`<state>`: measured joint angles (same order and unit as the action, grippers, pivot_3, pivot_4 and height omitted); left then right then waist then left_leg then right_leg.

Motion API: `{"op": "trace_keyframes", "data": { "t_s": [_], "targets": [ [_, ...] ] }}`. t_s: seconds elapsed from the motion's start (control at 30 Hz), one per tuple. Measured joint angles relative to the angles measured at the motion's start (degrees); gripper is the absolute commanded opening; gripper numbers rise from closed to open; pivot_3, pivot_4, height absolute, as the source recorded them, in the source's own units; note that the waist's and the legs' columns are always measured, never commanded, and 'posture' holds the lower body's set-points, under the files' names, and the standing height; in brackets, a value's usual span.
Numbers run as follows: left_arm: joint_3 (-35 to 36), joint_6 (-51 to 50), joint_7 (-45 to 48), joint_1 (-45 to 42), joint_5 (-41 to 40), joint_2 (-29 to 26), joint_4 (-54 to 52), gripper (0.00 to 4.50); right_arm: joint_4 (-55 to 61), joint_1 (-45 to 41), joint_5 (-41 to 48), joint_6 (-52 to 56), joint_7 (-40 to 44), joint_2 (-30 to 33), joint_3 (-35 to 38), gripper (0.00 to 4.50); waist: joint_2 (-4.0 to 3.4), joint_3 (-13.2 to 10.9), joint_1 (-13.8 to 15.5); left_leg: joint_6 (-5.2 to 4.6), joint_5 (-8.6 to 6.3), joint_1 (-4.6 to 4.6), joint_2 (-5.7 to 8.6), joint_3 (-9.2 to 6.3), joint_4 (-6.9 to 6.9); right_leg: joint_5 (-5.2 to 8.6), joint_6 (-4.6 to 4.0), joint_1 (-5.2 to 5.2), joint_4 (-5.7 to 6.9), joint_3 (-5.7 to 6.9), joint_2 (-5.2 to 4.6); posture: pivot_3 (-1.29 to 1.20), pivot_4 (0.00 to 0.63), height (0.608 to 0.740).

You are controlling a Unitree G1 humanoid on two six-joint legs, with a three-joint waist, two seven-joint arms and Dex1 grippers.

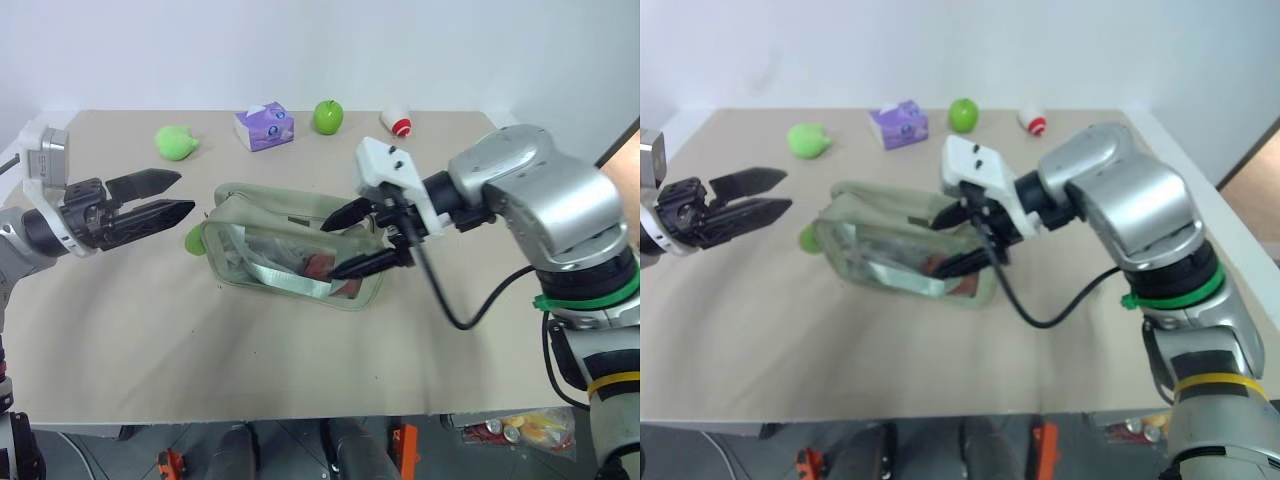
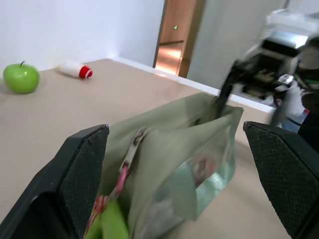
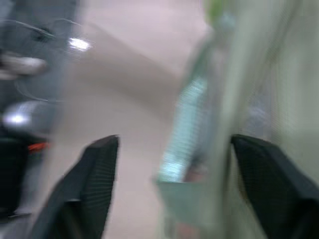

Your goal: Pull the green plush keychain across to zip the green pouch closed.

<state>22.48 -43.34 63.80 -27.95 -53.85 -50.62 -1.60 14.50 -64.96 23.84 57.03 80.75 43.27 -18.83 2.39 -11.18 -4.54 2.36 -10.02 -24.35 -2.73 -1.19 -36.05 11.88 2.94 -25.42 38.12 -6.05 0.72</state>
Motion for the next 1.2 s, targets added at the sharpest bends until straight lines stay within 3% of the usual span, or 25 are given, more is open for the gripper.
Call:
{"op": "trace_keyframes", "data": {
  "t_s": [0.17,0.33,0.57,0.87,1.17,1.2],
  "targets": [
    [-0.02,0.45,2.81,0.06,1.20,-1.15,1.57,4.50,-5.77,-2.51,6.96,-2.35,3.12,0.88,9.29,3.66,0.00,0.00,0.00,0.00,0.00,0.01,-0.01,0.00,0.00,0.00,0.00,-0.01,0.00,0.01,0.00,0.00,0.150,0.740],
    [-0.02,1.11,5.85,0.67,2.61,-2.56,4.62,4.50,-10.94,-2.75,6.49,-5.84,2.23,4.75,12.39,3.66,0.00,0.00,-0.01,0.01,-0.01,0.02,-0.01,0.04,0.12,0.05,-0.08,-0.07,-0.01,0.02,-0.02,0.00,0.150,0.740],
    [-0.19,2.92,7.04,0.58,5.65,-2.65,10.85,4.50,-6.74,12.72,3.73,-11.33,1.01,13.28,13.04,3.66,0.03,0.02,0.21,0.04,-0.03,-0.04,-0.01,0.06,0.41,0.24,-0.12,-0.21,-0.01,0.02,-0.03,0.00,0.150,0.740],
    [-1.67,3.52,8.16,-1.63,7.59,-1.89,14.83,4.50,2.66,21.43,6.92,-8.08,-7.90,12.36,16.48,3.66,0.03,0.01,0.03,0.04,-0.03,-0.07,-0.03,0.07,0.43,0.23,-0.12,-0.35,0.07,0.01,0.00,0.00,0.150,0.740],
    [-2.28,4.25,9.19,-3.02,9.07,-1.58,18.09,4.50,7.20,23.80,10.91,-5.39,-12.60,10.56,16.46,3.66,0.04,0.02,0.08,0.04,-0.03,-0.12,-0.02,0.08,0.38,0.22,-0.10,-0.36,0.06,-0.01,-0.01,0.00,0.150,0.740],
    [-2.28,4.29,9.19,-3.02,9.16,-1.52,18.29,4.50,7.22,23.87,10.85,-5.39,-13.18,10.23,16.21,3.42,0.04,0.02,0.07,0.04,-0.03,-0.12,-0.02,0.08,0.38,0.22,-0.10,-0.36,0.06,-0.01,-0.01,0.00,0.150,0.740]
  ]
}}
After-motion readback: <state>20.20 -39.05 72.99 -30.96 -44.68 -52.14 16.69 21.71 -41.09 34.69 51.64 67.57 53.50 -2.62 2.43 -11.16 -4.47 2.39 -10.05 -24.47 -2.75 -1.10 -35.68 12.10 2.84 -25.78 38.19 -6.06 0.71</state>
